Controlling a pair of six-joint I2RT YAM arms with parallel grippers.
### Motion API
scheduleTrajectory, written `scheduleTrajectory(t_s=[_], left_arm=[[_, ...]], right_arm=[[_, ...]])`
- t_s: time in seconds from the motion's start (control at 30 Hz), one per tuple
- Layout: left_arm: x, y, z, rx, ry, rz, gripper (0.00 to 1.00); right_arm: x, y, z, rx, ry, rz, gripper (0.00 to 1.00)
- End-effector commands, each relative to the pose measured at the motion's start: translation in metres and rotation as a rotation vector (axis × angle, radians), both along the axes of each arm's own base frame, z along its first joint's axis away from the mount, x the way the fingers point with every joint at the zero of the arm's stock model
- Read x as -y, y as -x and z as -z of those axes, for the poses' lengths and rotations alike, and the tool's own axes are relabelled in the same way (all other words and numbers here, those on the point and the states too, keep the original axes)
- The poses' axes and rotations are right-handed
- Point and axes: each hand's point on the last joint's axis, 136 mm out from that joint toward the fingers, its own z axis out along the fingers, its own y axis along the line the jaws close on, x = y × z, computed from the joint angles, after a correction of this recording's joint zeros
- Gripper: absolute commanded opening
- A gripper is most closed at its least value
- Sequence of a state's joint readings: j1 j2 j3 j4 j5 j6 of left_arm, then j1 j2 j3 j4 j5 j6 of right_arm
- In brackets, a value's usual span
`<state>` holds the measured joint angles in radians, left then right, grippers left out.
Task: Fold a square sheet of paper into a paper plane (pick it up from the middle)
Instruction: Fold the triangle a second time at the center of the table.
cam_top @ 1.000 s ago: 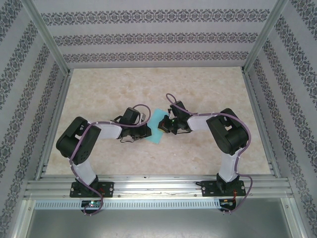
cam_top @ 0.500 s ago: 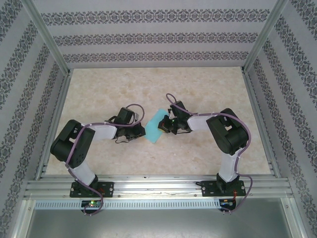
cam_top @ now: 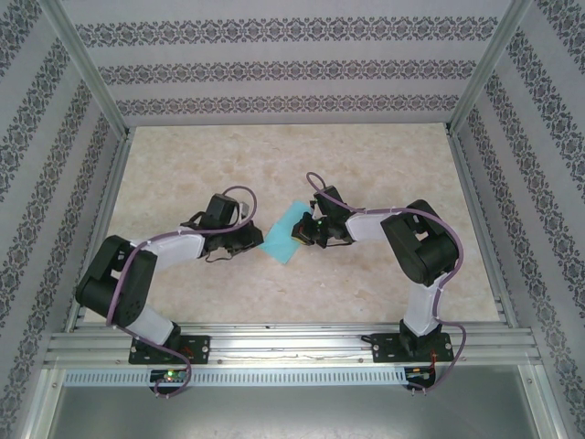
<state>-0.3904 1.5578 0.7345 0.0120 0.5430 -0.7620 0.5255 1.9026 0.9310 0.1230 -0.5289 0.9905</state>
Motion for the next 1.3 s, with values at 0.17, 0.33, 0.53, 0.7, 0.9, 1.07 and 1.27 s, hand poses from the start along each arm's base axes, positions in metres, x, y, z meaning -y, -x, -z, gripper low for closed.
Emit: scheduleTrajectory(t_s=[0.17, 0.33, 0.53, 0.7, 0.9, 1.07, 1.27], left_arm=[[0.018, -0.027, 0.008, -0.019, 0.039, 0.045, 0.11], [0.012, -0.015, 0.032, -0.062, 0.008, 0.047, 0.11], [-0.019, 0.005, 0.065, -0.113, -0.170, 0.027, 0.11], [-0.030, 0.018, 0.077, -0.154, -0.226, 0.034, 0.11], [-0.028, 0.020, 0.047, -0.108, -0.202, 0.053, 0.12], [-0.006, 0.026, 0.013, -0.073, -0.069, 0.119, 0.12], [-0.012, 0.003, -0.035, 0.112, -0.121, 0.110, 0.14]], right_arm=[[0.015, 0.006, 0.017, -0.035, 0.064, 0.024, 0.00], [0.014, 0.006, 0.017, -0.036, 0.062, 0.022, 0.00], [0.014, 0.007, 0.018, -0.036, 0.061, 0.021, 0.00], [0.015, 0.007, 0.019, -0.040, 0.061, 0.020, 0.00], [0.017, 0.008, 0.019, -0.034, 0.067, 0.003, 0.00], [0.015, 0.010, 0.004, 0.010, 0.089, -0.093, 0.00], [0.049, 0.022, -0.007, 0.055, 0.264, -0.169, 0.00]])
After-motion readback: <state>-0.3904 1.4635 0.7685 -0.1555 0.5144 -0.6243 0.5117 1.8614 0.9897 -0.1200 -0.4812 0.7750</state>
